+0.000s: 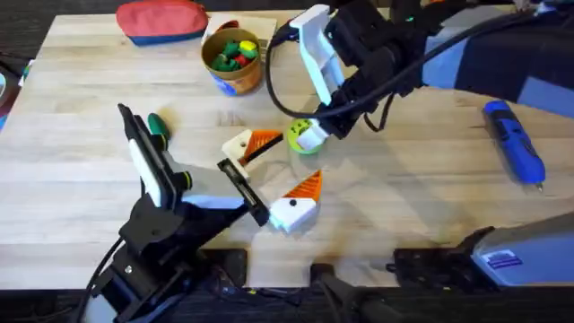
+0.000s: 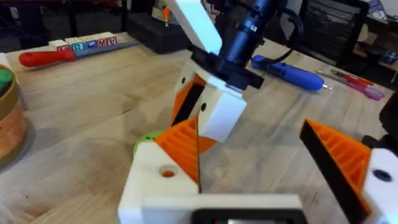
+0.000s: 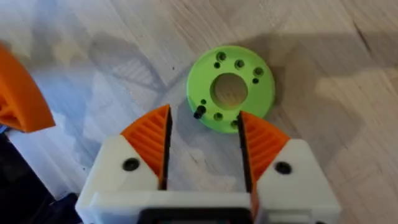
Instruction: Pick up the gripper from the table and insert it into the empty holder that is missing its gripper. Then pick up a screw, insert it into the mounting hole, and use the screwdriver to tighten it. Finally, clean up the table by picking up the vegetable and placing it into the bucket.
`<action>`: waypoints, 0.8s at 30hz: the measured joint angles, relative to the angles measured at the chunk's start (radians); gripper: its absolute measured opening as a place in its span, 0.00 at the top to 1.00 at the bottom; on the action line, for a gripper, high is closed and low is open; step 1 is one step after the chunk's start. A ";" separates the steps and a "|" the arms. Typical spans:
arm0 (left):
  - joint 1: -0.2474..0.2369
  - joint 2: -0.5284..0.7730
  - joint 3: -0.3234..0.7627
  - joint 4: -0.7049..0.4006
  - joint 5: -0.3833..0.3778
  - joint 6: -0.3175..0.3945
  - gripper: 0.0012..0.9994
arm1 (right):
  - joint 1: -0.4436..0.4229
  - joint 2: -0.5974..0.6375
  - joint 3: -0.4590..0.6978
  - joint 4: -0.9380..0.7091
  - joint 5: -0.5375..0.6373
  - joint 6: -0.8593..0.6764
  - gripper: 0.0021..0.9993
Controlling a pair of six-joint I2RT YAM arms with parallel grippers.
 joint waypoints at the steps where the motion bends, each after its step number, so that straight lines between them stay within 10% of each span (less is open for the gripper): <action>1: 0.000 0.000 0.000 0.000 0.000 0.000 0.01 | 0.007 0.000 0.000 0.003 0.002 -0.002 0.43; 16: 0.000 0.000 0.000 0.000 0.000 0.000 0.01 | 0.069 0.032 0.000 0.002 0.056 -0.006 0.73; 24: 0.000 0.000 0.000 0.000 0.000 0.000 0.01 | 0.070 0.053 0.001 -0.001 0.057 -0.006 0.72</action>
